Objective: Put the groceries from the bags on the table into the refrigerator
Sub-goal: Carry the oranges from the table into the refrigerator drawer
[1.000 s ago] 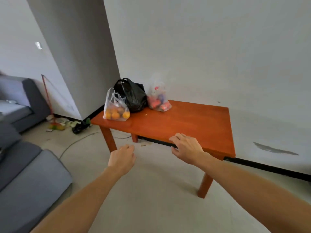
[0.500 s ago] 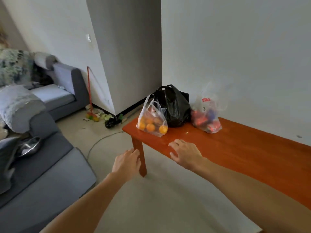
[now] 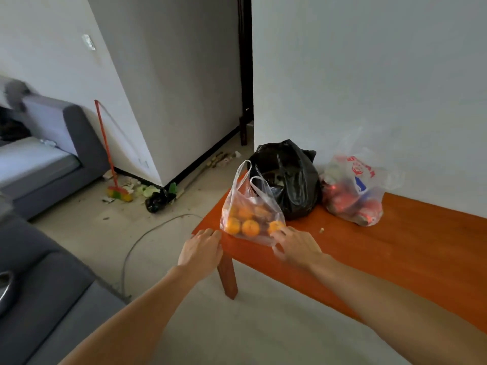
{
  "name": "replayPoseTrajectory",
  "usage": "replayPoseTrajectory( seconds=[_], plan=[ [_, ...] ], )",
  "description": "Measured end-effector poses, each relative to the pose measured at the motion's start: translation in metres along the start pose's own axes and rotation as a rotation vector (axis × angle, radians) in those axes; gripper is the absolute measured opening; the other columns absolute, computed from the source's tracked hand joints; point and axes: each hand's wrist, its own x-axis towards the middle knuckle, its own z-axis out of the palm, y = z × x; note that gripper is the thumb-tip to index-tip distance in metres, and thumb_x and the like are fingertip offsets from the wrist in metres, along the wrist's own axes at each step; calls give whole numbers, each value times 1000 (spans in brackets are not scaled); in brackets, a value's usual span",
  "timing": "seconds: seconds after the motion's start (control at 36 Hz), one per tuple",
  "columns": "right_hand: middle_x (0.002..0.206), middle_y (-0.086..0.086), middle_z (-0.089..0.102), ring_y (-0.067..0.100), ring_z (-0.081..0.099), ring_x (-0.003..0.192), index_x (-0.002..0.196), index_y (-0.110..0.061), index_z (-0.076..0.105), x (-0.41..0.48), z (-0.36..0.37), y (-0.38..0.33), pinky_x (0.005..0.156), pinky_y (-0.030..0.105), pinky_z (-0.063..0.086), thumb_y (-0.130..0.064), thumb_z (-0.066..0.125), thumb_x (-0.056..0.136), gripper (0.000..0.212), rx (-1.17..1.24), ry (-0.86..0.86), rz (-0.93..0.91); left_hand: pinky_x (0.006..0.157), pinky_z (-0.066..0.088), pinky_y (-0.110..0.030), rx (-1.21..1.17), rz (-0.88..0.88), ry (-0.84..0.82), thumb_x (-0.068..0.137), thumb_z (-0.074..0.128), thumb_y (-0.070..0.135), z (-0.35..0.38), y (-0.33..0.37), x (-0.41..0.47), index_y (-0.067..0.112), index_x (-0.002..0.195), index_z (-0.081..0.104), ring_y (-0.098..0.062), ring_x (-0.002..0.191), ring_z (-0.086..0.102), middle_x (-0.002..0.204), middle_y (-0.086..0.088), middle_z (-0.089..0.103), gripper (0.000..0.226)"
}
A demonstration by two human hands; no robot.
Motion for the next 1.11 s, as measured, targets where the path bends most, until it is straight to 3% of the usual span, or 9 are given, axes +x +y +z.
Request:
replayPoseTrajectory(
  seconds=[0.19,0.31,0.44,0.53,0.58,0.75,0.89,1.03,1.11],
  plan=[
    [118,3,58,23,61,106,120,-18,57,92,23,25,71,33,50,-35,49,95,31,-2,80,-57,84,50,-31,12,124,-19,98,47,30,26,-28,100,21,120,55,-19,102,57,111,2,57,25],
    [110,-3,65,13,66,93,116,-21,59,143,36,38,62,23,53,-33,77,74,48,25,166,-73,95,45,-31,78,215,-38,97,52,28,30,-40,162,23,125,55,-18,111,52,119,2,56,28],
    [114,-1,65,15,60,113,106,-19,65,202,57,52,82,28,57,-29,70,79,29,-21,88,-67,104,36,-29,183,445,-84,91,53,14,32,-49,236,18,131,56,-18,128,41,133,2,52,40],
    [129,3,56,22,49,128,126,-16,56,220,73,60,105,40,44,-27,59,88,40,-30,-43,-31,111,29,-33,239,536,-139,92,49,18,43,-44,261,18,136,50,-21,139,29,146,-1,42,44],
    [130,4,58,24,53,125,130,-18,56,226,81,63,102,42,47,-30,70,79,54,-30,-68,-14,117,21,-38,295,594,-210,93,48,22,58,-43,275,21,140,47,-24,146,16,153,-2,31,47],
    [151,7,34,32,56,118,151,-23,15,206,105,64,80,41,51,-36,46,97,63,11,-285,265,118,14,-47,419,689,-354,100,34,41,106,-72,304,25,150,30,-31,148,10,156,-4,31,52],
    [132,6,58,29,62,110,148,-30,33,154,114,40,80,38,52,-48,41,100,52,175,-251,535,108,31,-40,339,864,-461,105,28,39,128,-99,297,21,148,32,-25,136,37,150,-5,39,47],
    [136,-2,48,21,66,88,133,-26,49,125,136,4,66,38,56,-70,28,93,63,377,-18,856,112,30,-40,176,990,-478,105,32,32,140,-117,286,20,143,40,-25,140,32,149,-7,39,41],
    [129,0,52,18,64,91,140,-23,45,122,141,-19,75,37,55,-70,24,91,71,469,46,1061,100,41,-36,115,1075,-514,103,34,28,137,-121,281,18,136,47,-22,124,48,140,-4,47,37]
  ],
)
